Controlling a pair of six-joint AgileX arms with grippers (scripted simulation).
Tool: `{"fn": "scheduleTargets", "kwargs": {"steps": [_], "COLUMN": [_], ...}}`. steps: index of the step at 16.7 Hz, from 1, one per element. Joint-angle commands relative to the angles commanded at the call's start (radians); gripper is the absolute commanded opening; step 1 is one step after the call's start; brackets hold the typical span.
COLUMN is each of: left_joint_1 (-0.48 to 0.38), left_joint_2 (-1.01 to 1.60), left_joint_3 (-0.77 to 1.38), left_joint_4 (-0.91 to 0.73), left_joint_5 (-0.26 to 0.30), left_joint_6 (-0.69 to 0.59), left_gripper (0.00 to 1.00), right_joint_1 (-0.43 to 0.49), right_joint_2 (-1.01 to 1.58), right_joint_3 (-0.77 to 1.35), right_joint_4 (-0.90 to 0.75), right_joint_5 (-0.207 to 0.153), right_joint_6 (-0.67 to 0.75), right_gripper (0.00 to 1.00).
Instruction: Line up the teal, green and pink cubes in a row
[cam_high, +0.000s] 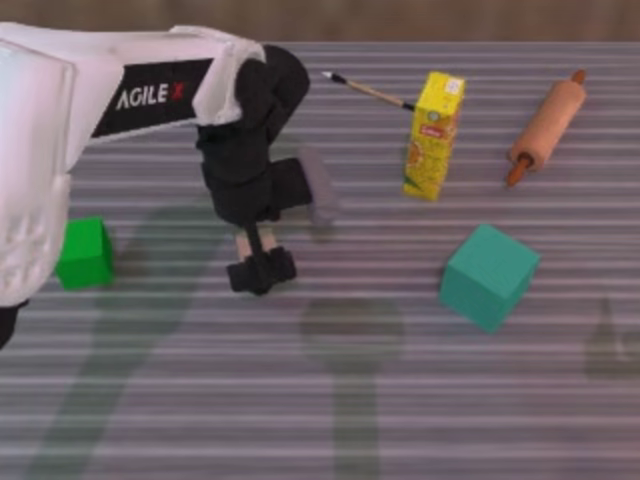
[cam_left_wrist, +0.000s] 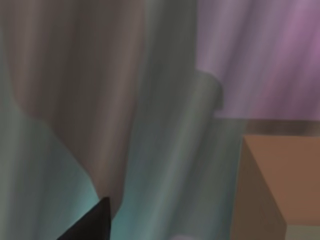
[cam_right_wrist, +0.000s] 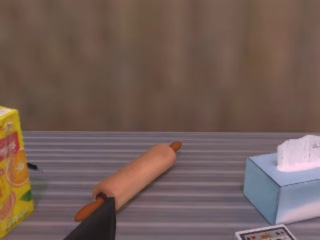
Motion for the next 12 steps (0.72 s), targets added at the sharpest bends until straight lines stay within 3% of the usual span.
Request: {"fn": "scheduleTargets", "kwargs": {"steps": [1,12], "left_joint_1": [0.000,0.000], "left_joint_2": [0.000,0.000], "left_joint_3": [0.000,0.000], "left_joint_4": [0.000,0.000], "left_joint_5": [0.000,0.000], "left_joint_6": [0.000,0.000], "left_gripper": [1.00,0.17], "right_joint_1": [0.000,0.000], "right_joint_2": [0.000,0.000], "right_joint_3": [0.000,0.000], "right_joint_4": [0.000,0.000], "right_joint_5": [0.000,0.000], "right_joint_6": [0.000,0.000], "right_gripper": [1.00,1.00]}}
